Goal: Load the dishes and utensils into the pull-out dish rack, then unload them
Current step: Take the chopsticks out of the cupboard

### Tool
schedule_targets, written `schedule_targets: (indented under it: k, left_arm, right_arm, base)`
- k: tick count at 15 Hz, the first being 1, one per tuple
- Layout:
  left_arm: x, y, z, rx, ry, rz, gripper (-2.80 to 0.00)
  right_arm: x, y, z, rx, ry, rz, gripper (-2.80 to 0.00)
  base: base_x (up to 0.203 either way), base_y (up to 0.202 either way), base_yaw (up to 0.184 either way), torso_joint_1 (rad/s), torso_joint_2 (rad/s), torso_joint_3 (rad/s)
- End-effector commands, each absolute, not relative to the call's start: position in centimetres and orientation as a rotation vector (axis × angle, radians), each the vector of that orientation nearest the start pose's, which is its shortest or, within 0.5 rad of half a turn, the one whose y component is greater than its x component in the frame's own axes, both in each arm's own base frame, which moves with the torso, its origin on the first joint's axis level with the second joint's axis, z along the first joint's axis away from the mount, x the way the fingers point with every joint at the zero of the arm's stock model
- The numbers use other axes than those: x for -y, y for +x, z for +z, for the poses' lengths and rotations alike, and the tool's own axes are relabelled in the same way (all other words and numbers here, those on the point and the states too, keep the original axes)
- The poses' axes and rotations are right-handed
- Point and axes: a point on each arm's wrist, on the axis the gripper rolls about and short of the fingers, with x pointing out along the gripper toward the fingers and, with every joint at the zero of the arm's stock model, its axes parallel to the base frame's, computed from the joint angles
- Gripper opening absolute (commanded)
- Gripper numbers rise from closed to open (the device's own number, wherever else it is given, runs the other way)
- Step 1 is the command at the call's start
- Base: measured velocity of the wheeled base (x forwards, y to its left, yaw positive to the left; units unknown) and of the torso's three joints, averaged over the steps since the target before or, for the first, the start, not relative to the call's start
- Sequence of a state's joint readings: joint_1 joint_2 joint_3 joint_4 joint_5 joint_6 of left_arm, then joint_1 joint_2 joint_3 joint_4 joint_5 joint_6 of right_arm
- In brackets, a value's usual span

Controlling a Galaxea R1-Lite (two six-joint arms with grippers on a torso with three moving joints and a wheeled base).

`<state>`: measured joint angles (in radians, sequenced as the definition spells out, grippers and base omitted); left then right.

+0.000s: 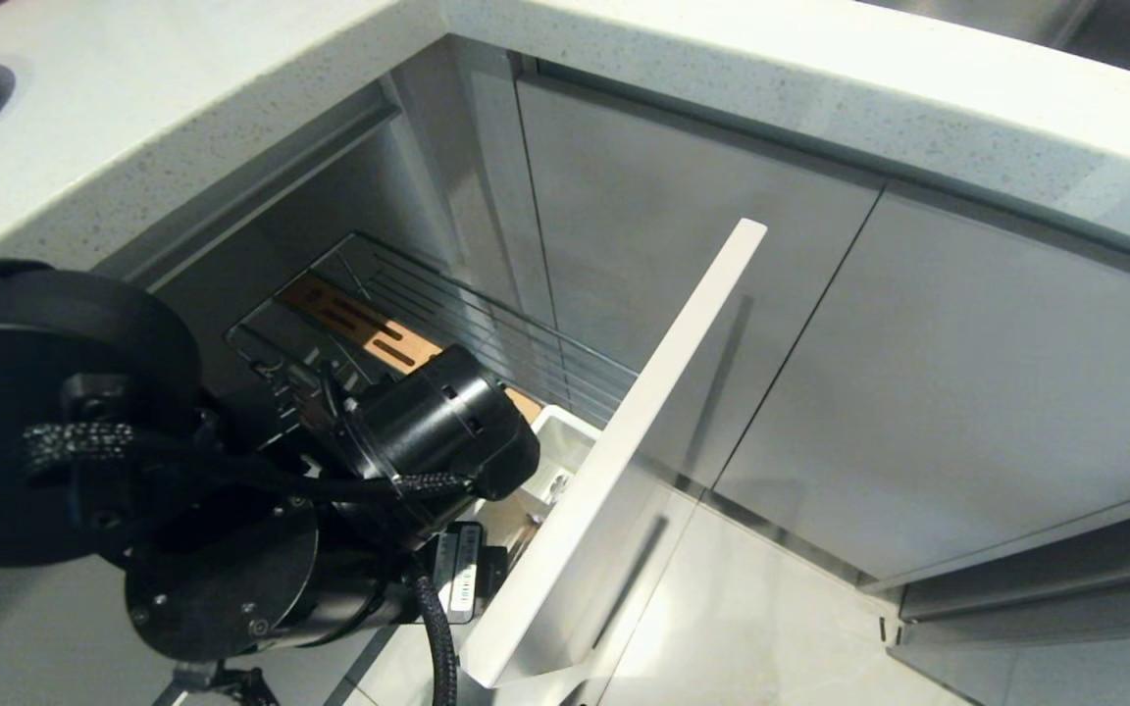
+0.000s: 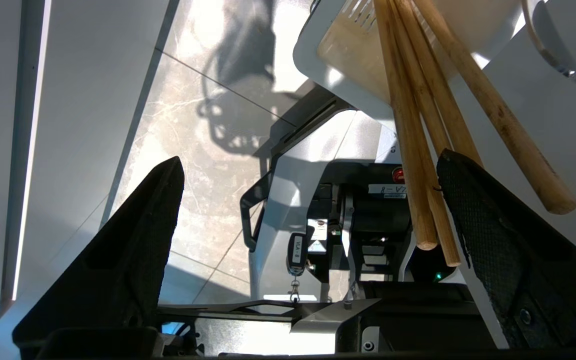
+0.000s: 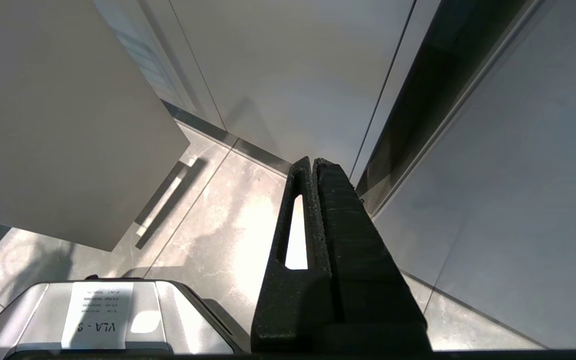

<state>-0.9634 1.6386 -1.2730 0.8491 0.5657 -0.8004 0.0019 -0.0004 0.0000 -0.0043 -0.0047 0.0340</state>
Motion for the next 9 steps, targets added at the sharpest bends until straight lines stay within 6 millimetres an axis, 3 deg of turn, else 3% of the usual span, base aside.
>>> schedule_targets:
  k: [1, 9]
  left_arm:
    - [19.43, 14.98, 21.20, -0.925, 0.115, 0.034, 0.00]
    - [18.95, 14.70, 20.96, -0.955, 0.168, 0.055, 0.00]
  right_arm:
    - [0.01, -2.30, 7.54, 0.007, 0.035, -0.003, -2.80]
    - [0.01, -2.30, 7.54, 0.008, 0.034, -0.003, -2.80]
  base:
    - [0.000, 0.000, 0.000, 0.000, 0.00, 0.000]
    - [0.000, 0.000, 0.000, 0.000, 0.00, 0.000]
